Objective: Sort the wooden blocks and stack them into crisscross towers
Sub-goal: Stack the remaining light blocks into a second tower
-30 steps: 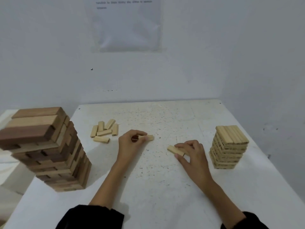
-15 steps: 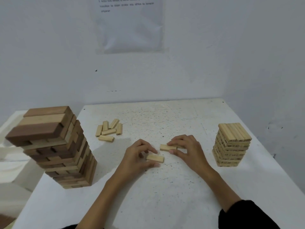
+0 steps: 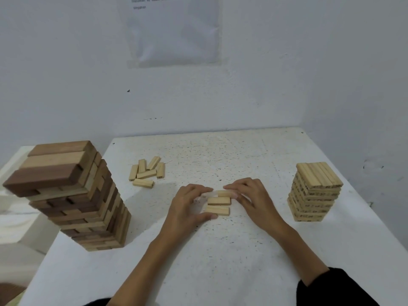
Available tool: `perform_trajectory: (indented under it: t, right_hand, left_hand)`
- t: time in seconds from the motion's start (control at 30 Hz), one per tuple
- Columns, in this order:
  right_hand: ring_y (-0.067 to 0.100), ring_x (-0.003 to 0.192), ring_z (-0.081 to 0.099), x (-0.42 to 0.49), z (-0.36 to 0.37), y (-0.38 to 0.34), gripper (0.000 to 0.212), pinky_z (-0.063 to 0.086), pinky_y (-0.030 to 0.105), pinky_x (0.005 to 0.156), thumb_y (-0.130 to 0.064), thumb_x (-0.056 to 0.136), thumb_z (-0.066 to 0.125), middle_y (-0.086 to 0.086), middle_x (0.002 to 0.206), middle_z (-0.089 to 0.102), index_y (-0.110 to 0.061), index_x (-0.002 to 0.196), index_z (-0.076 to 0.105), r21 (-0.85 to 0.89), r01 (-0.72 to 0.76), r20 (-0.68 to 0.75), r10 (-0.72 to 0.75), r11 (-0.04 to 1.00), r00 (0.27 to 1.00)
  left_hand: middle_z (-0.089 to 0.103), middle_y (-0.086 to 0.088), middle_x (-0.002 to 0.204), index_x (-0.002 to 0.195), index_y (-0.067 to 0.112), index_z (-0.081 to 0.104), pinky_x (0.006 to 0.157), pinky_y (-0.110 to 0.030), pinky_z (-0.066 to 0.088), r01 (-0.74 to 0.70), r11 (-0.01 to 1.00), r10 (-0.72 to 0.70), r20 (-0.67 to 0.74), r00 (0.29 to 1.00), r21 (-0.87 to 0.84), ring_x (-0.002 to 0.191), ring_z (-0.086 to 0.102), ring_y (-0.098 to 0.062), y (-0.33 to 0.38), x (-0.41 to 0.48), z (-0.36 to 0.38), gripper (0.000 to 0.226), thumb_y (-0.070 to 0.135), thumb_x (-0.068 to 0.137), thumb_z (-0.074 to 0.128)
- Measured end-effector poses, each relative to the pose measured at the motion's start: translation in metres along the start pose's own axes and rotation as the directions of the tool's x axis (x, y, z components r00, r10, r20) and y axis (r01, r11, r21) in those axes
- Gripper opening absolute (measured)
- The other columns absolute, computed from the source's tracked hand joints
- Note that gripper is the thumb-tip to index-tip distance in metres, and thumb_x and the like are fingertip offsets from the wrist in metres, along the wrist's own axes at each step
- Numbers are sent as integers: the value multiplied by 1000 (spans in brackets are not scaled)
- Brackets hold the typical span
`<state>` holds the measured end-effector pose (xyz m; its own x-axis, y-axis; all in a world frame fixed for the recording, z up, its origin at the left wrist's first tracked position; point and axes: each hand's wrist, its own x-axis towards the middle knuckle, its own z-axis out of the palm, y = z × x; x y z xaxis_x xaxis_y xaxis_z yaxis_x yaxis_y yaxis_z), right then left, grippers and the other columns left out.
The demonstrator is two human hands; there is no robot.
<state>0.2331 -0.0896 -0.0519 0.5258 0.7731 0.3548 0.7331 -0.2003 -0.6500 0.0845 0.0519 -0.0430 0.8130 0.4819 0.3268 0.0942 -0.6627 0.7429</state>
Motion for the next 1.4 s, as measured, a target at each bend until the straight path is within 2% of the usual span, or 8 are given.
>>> perform_trajectory:
  t: [0.13, 0.37, 0.47, 0.6, 0.67, 0.73, 1.13, 1.4]
  right_hand:
    - [13, 90, 48, -1, -4, 5, 26, 33, 11, 75, -3, 88, 59, -2, 94, 62, -22, 102, 71, 12, -93, -60, 94, 996, 994]
    - [12, 90, 48, 1, 4, -6, 21, 37, 16, 75, -11, 90, 60, -3, 94, 66, -21, 103, 72, 35, -76, -25, 77, 997, 997]
    - [17, 101, 46, -4, 3, -10, 24, 42, 28, 86, -16, 94, 54, 1, 108, 63, -19, 114, 67, 15, -146, -88, 147, 989, 985]
    - [15, 132, 13, -22, -2, -23, 78, 17, 35, 108, -67, 84, 8, -4, 150, 27, -24, 145, 31, -241, -318, 59, 341, 917, 938]
    - [13, 136, -6, -33, -2, -31, 110, 0, 35, 113, -79, 61, -25, -4, 157, -1, -25, 150, 10, -370, -288, 149, 362, 883, 920]
    - [16, 139, -13, -37, 0, -36, 122, -9, 37, 113, -77, 47, -40, -2, 156, -16, -26, 150, -1, -438, -238, 207, 354, 867, 912]
    - [20, 140, -9, -36, 7, -37, 123, -11, 38, 112, -73, 43, -46, 1, 156, -11, -25, 149, -6, -515, -143, 240, 302, 845, 923]
    - [8, 127, 17, -15, -8, -12, 121, 10, 24, 98, -101, 40, 6, -12, 146, 19, -41, 144, 23, -289, -166, 238, 239, 943, 941]
  left_hand:
    - [61, 22, 101, 110, 46, 55, 82, -9, 36, 56, 998, -56, -2, 998, -13, 99, 53, 1, 2, -2, 2, 60, 26, 63, 87]
    - [61, 16, 97, 111, 33, 59, 79, -10, 40, 60, 996, -60, 15, 998, -63, 93, 54, 1, 3, -3, 3, 56, 29, 62, 84]
    - [51, 24, 108, 118, 36, 54, 84, -18, 35, 81, 996, -81, 12, 997, 29, 102, 47, 6, 6, -5, 4, 64, 54, 61, 76]
    - [18, 5, 152, 148, 22, 21, 110, -31, 9, 126, 909, -180, 101, 978, 398, 138, 9, -9, 13, -16, 6, 116, 95, 59, 12]
    - [-15, 1, 158, 151, 18, -6, 114, -35, -12, 86, 848, -222, 201, 954, 524, 141, -18, -7, 16, -23, 6, 125, 92, 52, -17]
    - [-30, 2, 154, 148, 17, -19, 111, -36, -22, 67, 842, -236, 253, 938, 535, 134, -33, -4, 17, -24, 6, 122, 89, 50, -24]
    - [-29, 0, 154, 149, 13, -16, 112, -39, -22, -18, 844, -182, 317, 931, 536, 140, -25, -12, 17, -24, 14, 127, 91, 50, -22]
    - [7, 3, 156, 149, 28, 17, 106, -22, -6, 31, 926, -137, 258, 957, 375, 138, -1, -6, 3, -7, -2, 112, 87, 54, 30]
